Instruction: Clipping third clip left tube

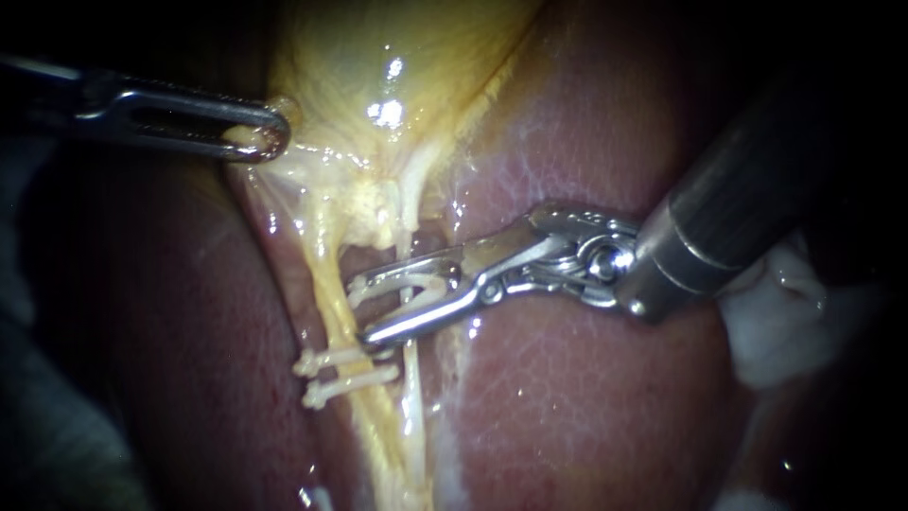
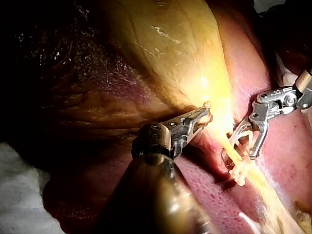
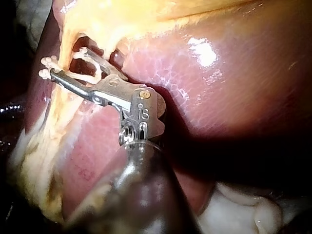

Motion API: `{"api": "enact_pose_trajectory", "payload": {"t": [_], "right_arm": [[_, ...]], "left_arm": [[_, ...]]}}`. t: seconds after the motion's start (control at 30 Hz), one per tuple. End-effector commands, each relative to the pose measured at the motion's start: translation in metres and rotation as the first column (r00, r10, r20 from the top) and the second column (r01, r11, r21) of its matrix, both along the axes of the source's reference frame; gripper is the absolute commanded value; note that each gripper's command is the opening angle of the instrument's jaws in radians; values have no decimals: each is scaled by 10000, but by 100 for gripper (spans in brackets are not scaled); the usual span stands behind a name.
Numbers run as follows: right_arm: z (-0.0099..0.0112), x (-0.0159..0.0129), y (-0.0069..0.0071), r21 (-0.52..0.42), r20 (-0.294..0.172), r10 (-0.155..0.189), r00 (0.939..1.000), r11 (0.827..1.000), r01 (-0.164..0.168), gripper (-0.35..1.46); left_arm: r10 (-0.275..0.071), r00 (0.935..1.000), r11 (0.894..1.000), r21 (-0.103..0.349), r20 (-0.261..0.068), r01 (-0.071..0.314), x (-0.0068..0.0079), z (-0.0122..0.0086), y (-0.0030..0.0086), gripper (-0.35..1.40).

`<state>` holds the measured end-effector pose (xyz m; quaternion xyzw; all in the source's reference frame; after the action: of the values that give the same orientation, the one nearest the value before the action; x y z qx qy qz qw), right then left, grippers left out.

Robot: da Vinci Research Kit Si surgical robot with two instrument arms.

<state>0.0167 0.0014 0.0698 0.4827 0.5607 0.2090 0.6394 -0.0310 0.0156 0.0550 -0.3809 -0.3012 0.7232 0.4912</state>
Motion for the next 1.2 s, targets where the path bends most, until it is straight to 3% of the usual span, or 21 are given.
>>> {"api": "enact_pose_trajectory", "payload": {"t": [0.03, 0.83, 1.2], "right_arm": [[1, 1, 0, -8, -11, -5, 10000, 10000, 5, 45], [-12, 33, -16, 290, -846, -123, 9963, 9995, 148, 45], [-18, 52, -18, 415, -1069, 58, 9943, 9991, -14, 45]], "left_arm": [[-1, 10000, 10000, 0, 0, 1, 0, 0, 0, -35], [-9, 10000, 10000, 0, -5, 9, 0, -1, -1, -35], [-9, 10000, 10000, 0, -5, 9, -1, -1, -1, -35]]}}
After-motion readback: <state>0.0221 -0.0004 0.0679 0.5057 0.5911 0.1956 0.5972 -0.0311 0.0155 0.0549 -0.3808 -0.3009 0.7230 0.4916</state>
